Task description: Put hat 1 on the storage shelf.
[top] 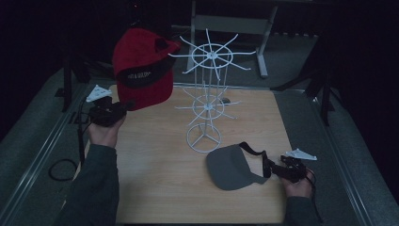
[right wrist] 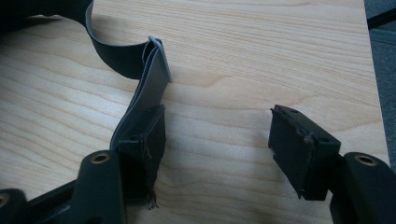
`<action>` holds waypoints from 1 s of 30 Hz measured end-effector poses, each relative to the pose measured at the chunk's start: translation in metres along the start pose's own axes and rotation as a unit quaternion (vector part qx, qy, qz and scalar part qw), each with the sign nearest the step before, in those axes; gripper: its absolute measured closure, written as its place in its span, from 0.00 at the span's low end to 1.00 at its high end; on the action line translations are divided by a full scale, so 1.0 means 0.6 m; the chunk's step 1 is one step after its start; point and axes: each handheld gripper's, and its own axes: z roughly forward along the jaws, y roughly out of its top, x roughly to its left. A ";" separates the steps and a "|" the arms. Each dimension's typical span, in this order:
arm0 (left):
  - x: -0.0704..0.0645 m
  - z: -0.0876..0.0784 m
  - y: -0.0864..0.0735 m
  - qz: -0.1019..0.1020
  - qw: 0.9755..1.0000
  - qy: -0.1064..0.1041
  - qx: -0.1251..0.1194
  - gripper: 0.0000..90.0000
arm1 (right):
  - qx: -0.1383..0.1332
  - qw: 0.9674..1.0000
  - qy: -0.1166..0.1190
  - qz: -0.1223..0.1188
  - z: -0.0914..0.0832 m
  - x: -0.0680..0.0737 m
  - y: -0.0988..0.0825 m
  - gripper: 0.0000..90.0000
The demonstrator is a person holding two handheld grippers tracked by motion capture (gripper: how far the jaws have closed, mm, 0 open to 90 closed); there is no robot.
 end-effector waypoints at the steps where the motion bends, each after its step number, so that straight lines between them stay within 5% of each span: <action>1: 0.000 0.000 0.000 0.000 1.000 0.000 0.000 0.95 | 0.000 1.000 0.000 0.000 0.000 0.000 0.000 0.40; 30: -0.023 -0.016 0.061 0.010 0.999 -0.014 -0.046 0.95 | -0.001 1.000 0.000 -0.001 0.000 0.000 0.000 0.40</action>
